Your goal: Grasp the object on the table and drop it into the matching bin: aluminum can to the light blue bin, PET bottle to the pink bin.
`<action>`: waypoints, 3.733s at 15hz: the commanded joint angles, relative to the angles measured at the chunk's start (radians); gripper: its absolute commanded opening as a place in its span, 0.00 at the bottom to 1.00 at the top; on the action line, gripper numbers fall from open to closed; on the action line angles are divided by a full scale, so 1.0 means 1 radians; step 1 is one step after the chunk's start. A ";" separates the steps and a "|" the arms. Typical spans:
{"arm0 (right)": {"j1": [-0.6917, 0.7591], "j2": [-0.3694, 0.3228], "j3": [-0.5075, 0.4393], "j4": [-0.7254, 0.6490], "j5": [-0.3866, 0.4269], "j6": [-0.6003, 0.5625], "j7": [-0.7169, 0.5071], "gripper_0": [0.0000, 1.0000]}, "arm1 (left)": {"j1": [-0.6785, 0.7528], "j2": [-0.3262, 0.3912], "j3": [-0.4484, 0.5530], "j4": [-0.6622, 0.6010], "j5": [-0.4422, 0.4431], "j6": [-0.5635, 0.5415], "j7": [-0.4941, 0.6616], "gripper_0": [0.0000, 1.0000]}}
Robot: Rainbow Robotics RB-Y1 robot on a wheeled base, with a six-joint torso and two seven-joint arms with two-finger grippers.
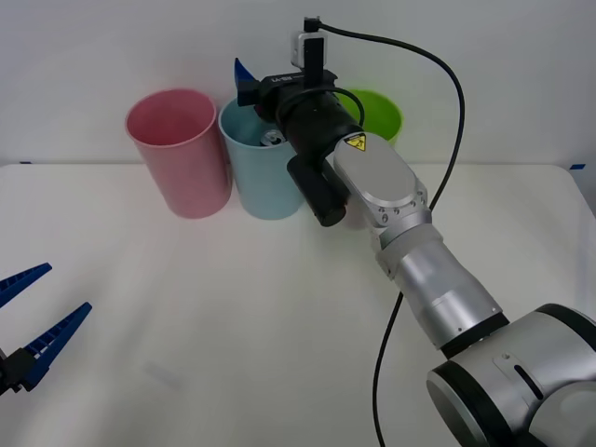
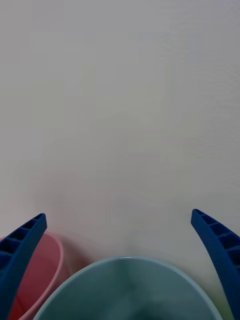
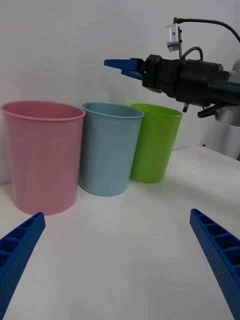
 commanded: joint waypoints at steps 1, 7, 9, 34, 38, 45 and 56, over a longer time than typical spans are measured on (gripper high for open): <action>0.045 0.000 0.009 -0.063 -0.001 -0.013 0.001 1.00 | 0.000 0.000 0.000 0.000 0.000 0.000 0.000 1.00; 0.259 -0.077 0.098 -0.347 -0.007 -0.062 -0.010 1.00 | 0.000 0.000 0.000 0.000 0.000 0.000 0.000 1.00; 0.354 -0.148 0.132 -0.471 -0.016 -0.081 -0.015 1.00 | 0.000 0.000 0.000 0.000 0.000 0.000 0.000 1.00; 1.375 -0.465 -0.502 -1.097 -0.370 -0.782 0.153 1.00 | 0.000 0.000 0.000 0.000 0.000 0.000 0.000 1.00; 1.467 -0.465 -0.572 -1.091 -0.436 -0.820 0.232 1.00 | 0.000 0.000 0.000 0.000 0.000 0.000 0.000 1.00; 1.475 -0.465 -0.651 -0.881 -0.541 -1.009 0.412 1.00 | 0.000 0.000 0.000 0.000 0.000 0.000 0.000 1.00; 1.394 -0.465 -0.635 -0.721 -0.545 -1.112 0.435 1.00 | 0.000 0.000 0.000 0.000 0.000 0.000 0.000 1.00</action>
